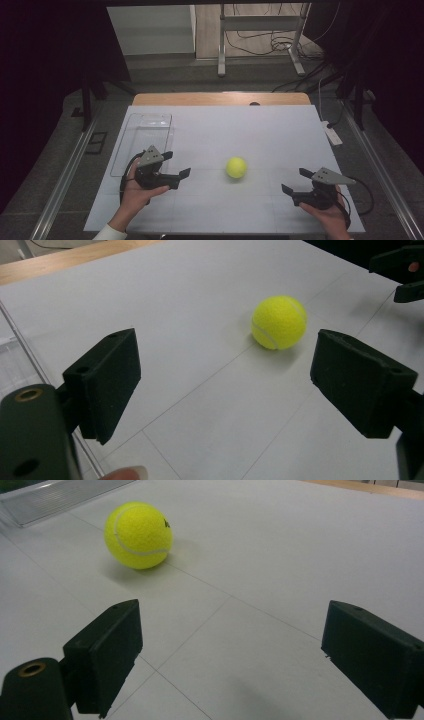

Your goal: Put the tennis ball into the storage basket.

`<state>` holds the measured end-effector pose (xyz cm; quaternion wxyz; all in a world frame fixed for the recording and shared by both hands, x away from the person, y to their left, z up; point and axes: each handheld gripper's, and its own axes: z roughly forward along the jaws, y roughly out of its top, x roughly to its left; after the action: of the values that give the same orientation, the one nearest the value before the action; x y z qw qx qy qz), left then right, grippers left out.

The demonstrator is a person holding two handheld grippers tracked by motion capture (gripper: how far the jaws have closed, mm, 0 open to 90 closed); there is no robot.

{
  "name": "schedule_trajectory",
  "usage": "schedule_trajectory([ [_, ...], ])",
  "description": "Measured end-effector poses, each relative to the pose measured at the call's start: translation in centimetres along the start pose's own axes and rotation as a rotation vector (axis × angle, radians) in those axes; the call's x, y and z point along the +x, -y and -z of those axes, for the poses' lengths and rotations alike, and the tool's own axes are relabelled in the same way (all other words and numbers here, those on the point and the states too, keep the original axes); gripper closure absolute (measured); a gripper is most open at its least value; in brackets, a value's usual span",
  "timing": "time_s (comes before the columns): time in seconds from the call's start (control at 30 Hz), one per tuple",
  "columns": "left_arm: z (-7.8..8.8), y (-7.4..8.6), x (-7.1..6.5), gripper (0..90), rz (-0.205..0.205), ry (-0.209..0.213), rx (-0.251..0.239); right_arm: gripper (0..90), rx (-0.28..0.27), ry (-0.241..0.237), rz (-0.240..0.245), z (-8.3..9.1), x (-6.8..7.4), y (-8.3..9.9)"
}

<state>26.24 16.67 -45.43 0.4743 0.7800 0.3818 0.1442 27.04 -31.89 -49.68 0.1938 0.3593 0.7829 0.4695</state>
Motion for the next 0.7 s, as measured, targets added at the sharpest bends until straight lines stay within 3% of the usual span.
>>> schedule_trajectory([
  [0.7, -1.2, -1.5, -1.0, 14.1, -0.028, 0.035, 0.008, 9.8, 0.004, 0.0, 0.003, -0.1, -0.1, 0.1],
])
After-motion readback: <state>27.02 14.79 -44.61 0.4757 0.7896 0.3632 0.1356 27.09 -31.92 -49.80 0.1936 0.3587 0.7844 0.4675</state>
